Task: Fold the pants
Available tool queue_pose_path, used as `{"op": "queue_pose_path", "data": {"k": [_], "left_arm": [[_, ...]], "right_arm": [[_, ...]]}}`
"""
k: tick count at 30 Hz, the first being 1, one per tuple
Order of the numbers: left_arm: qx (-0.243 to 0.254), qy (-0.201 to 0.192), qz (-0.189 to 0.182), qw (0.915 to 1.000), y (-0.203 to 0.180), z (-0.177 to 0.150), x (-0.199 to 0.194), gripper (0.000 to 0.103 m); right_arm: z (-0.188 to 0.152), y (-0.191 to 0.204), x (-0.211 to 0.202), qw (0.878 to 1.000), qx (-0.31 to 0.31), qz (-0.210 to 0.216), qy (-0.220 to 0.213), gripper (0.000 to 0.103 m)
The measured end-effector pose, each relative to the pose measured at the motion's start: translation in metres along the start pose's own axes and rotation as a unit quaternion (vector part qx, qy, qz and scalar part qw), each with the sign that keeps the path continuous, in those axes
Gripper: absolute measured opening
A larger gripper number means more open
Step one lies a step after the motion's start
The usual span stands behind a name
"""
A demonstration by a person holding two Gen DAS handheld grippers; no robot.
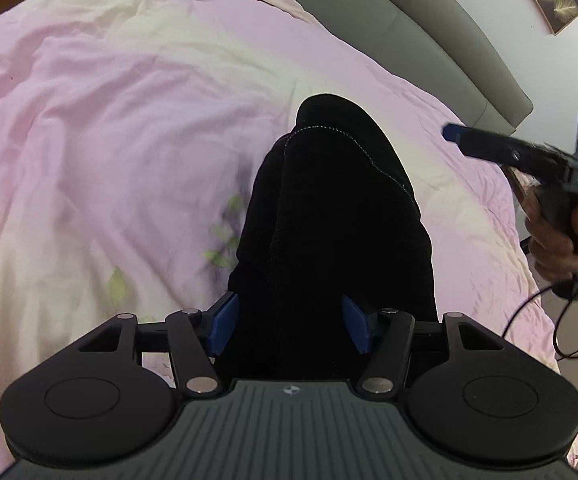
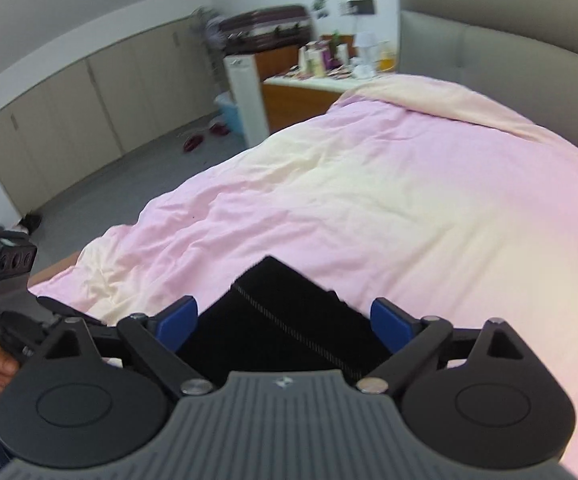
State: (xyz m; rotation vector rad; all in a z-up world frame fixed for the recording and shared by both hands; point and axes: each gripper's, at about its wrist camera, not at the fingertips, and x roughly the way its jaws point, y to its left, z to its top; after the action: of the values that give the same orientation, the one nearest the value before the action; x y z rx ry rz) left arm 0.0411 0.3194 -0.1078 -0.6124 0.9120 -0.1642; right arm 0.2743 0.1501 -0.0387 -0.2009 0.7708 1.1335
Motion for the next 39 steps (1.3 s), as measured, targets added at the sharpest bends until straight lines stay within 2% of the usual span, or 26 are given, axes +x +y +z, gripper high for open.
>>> {"op": "queue_pose_path", "data": {"k": [4, 7, 8, 9, 10, 11, 12, 14, 18, 21, 23, 25, 28, 32, 36, 39], "left_arm": [[-0.037, 0.039, -0.063, 0.9966, 0.014, -0.004, 0.018, 0.071], [-0.028, 0.053, -0.091, 0.994, 0.012, -0.006, 0.024, 0.071], [-0.021, 0.057, -0.096, 0.9935, 0.011, -0.007, 0.026, 0.068], [-0.012, 0.059, -0.098, 0.9934, 0.009, -0.009, 0.027, 0.054], [-0.002, 0.058, -0.097, 0.9935, 0.007, -0.009, 0.027, 0.05], [0.006, 0.054, -0.1, 0.9935, 0.005, -0.009, 0.024, 0.044], [0.012, 0.05, -0.108, 0.9928, 0.004, -0.009, 0.02, 0.038], [0.02, 0.036, -0.128, 0.9909, -0.001, -0.009, 0.009, 0.036], [0.035, -0.001, -0.161, 0.9863, -0.004, -0.005, -0.019, 0.036], [0.017, 0.0, -0.14, 0.99, 0.008, -0.002, -0.019, 0.036], [0.012, 0.018, -0.094, 0.9953, 0.012, -0.002, -0.008, 0.041], [0.034, 0.044, -0.041, 0.9976, 0.009, -0.006, 0.009, 0.045], [0.038, 0.057, -0.025, 0.9973, 0.009, -0.008, 0.023, 0.049], [0.037, 0.059, -0.009, 0.9975, 0.016, -0.007, 0.027, 0.059], [0.041, 0.059, -0.001, 0.9974, 0.018, -0.007, 0.028, 0.071], [0.034, 0.057, -0.018, 0.9976, 0.02, -0.005, 0.028, 0.073]], "right_arm": [[0.024, -0.007, 0.055, 0.997, -0.01, 0.027, 0.067, 0.091], [0.028, -0.004, 0.089, 0.993, -0.03, 0.042, 0.11, 0.091], [0.026, -0.003, 0.098, 0.991, -0.032, 0.047, 0.122, 0.081], [0.024, -0.001, 0.103, 0.99, -0.038, 0.053, 0.126, 0.053], [0.022, 0.002, 0.104, 0.989, -0.047, 0.06, 0.125, 0.049], [0.021, 0.004, 0.103, 0.989, -0.054, 0.067, 0.121, 0.037], [0.022, 0.006, 0.099, 0.989, -0.057, 0.078, 0.116, 0.031], [0.028, 0.002, 0.086, 0.99, -0.034, 0.1, 0.095, 0.025], [0.044, -0.001, 0.063, 0.99, 0.011, 0.127, 0.055, 0.024], [0.056, 0.0, 0.076, 0.99, 0.048, 0.123, 0.055, 0.021], [0.058, 0.003, 0.102, 0.991, 0.054, 0.092, 0.085, 0.021], [0.052, 0.003, 0.136, 0.989, 0.061, 0.057, 0.126, 0.018], [0.039, 0.0, 0.176, 0.985, 0.062, 0.029, 0.158, 0.016], [0.028, -0.008, 0.199, 0.982, 0.087, 0.004, 0.166, 0.015], [0.023, 0.005, 0.199, 0.985, 0.072, -0.051, 0.147, 0.019], [0.023, 0.02, 0.166, 0.992, 0.063, -0.069, 0.084, 0.025]]}}
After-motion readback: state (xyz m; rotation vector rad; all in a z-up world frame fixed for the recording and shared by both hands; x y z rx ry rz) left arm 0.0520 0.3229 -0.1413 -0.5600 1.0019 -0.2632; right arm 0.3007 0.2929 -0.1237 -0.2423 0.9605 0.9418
